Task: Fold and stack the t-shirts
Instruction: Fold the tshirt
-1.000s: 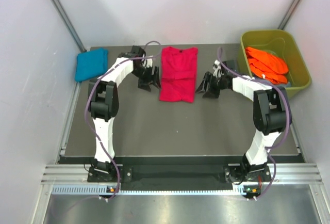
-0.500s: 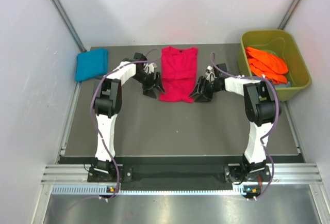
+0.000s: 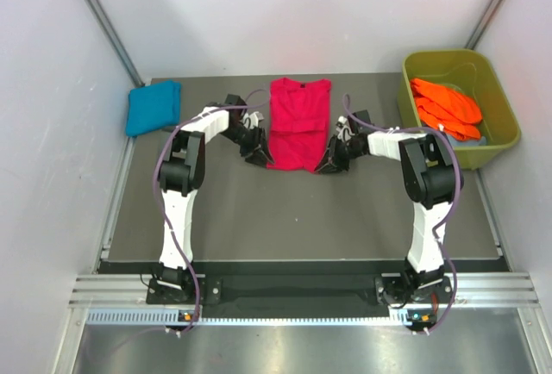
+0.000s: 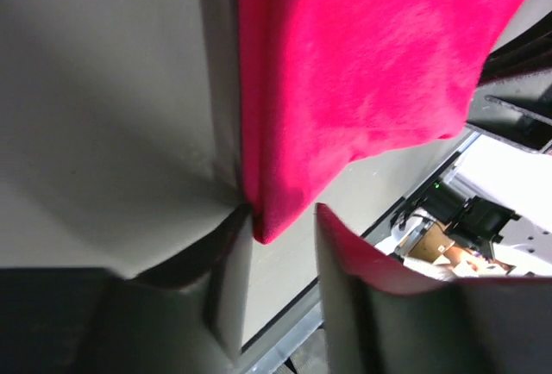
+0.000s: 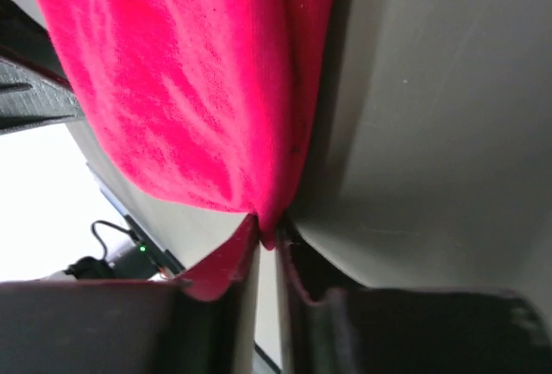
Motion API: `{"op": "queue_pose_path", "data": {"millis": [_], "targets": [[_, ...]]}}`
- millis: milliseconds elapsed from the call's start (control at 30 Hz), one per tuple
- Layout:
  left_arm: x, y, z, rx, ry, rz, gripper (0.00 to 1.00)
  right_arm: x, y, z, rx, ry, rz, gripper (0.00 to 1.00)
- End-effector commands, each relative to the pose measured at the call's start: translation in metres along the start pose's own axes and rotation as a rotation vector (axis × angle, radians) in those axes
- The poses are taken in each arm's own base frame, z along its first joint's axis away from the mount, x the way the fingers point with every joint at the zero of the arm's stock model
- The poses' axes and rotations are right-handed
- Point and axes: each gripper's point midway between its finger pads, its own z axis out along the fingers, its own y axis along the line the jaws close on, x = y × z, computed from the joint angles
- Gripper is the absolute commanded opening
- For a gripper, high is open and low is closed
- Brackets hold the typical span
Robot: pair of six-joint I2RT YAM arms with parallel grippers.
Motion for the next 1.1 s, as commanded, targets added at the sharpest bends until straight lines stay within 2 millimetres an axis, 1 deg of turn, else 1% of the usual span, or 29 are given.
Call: {"op": "queue_pose_path", "data": {"millis": [0,33,67,133,167,200,267,300,367,400,433,467,500,567,600,633,667,700,733,767,800,833,867,900,933,967,1000,1067], "targets": [[0.006,-0.002,0.006,0.040,0.028,-0.007,0.35,-0.004,0.012,0.004,-0.017,-0.016,-0.040,0.09],[0.007,-0.003,0.005,0.040,0.028,-0.007,0.27,-0.005,0.012,0.004,-0.016,-0.019,-0.044,0.06],[0.007,-0.004,0.005,0.045,0.029,-0.006,0.22,-0.006,0.013,0.002,-0.015,-0.025,-0.051,0.03],[0.008,-0.006,0.003,0.052,0.028,-0.006,0.12,-0.007,0.015,-0.002,-0.015,-0.035,-0.061,0.02],[0.009,-0.007,0.002,0.053,0.027,-0.003,0.04,-0.006,0.013,-0.003,-0.010,-0.037,-0.060,0.01],[0.008,-0.010,-0.001,0.058,0.018,0.003,0.00,-0.008,0.016,-0.008,-0.013,-0.048,-0.065,0.00],[0.008,-0.016,-0.007,0.069,0.012,0.017,0.00,-0.007,0.018,-0.014,-0.016,-0.056,-0.071,0.00],[0.007,-0.019,-0.010,0.071,0.007,0.025,0.00,-0.010,0.024,-0.023,-0.027,-0.077,-0.088,0.00],[0.007,-0.025,-0.020,0.068,-0.011,0.054,0.00,-0.010,0.025,-0.033,-0.027,-0.089,-0.092,0.00],[0.007,-0.031,-0.027,0.071,-0.025,0.073,0.00,-0.013,0.030,-0.044,-0.034,-0.112,-0.111,0.00],[0.007,-0.035,-0.031,0.074,-0.031,0.087,0.00,-0.013,0.032,-0.049,-0.037,-0.121,-0.116,0.00],[0.008,-0.038,-0.034,0.074,-0.036,0.094,0.00,-0.010,0.031,-0.053,-0.033,-0.121,-0.114,0.00],[0.008,-0.044,-0.042,0.076,-0.052,0.115,0.00,-0.013,0.036,-0.064,-0.042,-0.146,-0.130,0.00],[0.010,-0.049,-0.049,0.072,-0.065,0.136,0.00,-0.008,0.037,-0.073,-0.042,-0.152,-0.146,0.00],[0.011,-0.056,-0.057,0.073,-0.084,0.159,0.00,-0.009,0.044,-0.083,-0.052,-0.175,-0.163,0.00],[0.012,-0.058,-0.060,0.071,-0.092,0.172,0.00,-0.004,0.042,-0.085,-0.050,-0.173,-0.159,0.00],[0.013,-0.060,-0.063,0.074,-0.098,0.181,0.00,-0.002,0.044,-0.088,-0.056,-0.179,-0.166,0.00],[0.014,-0.067,-0.071,0.068,-0.120,0.206,0.00,-0.001,0.049,-0.095,-0.065,-0.195,-0.182,0.00],[0.016,-0.071,-0.074,0.069,-0.127,0.222,0.00,0.004,0.047,-0.096,-0.063,-0.194,-0.180,0.00],[0.017,-0.074,-0.078,0.066,-0.137,0.234,0.00,0.005,0.053,-0.103,-0.073,-0.211,-0.196,0.00],[0.020,-0.082,-0.086,0.067,-0.156,0.259,0.00,0.006,0.054,-0.105,-0.074,-0.216,-0.201,0.00],[0.021,-0.085,-0.091,0.061,-0.168,0.277,0.00,0.009,0.055,-0.108,-0.075,-0.219,-0.206,0.00],[0.024,-0.090,-0.094,0.064,-0.173,0.290,0.00,0.010,0.060,-0.114,-0.080,-0.234,-0.229,0.00],[0.028,-0.098,-0.104,0.064,-0.195,0.317,0.00,0.011,0.062,-0.118,-0.082,-0.242,-0.236,0.00],[0.030,-0.101,-0.107,0.058,-0.205,0.330,0.00,0.011,0.065,-0.122,-0.085,-0.250,-0.246,0.00],[0.033,-0.104,-0.110,0.056,-0.211,0.341,0.00,0.012,0.072,-0.130,-0.091,-0.271,-0.268,0.00],[0.037,-0.110,-0.118,0.056,-0.231,0.367,0.00,0.013,0.075,-0.134,-0.093,-0.279,-0.277,0.00],[0.044,-0.111,-0.121,0.036,-0.241,0.383,0.00,0.015,0.082,-0.144,-0.100,-0.309,-0.306,0.00]]}}
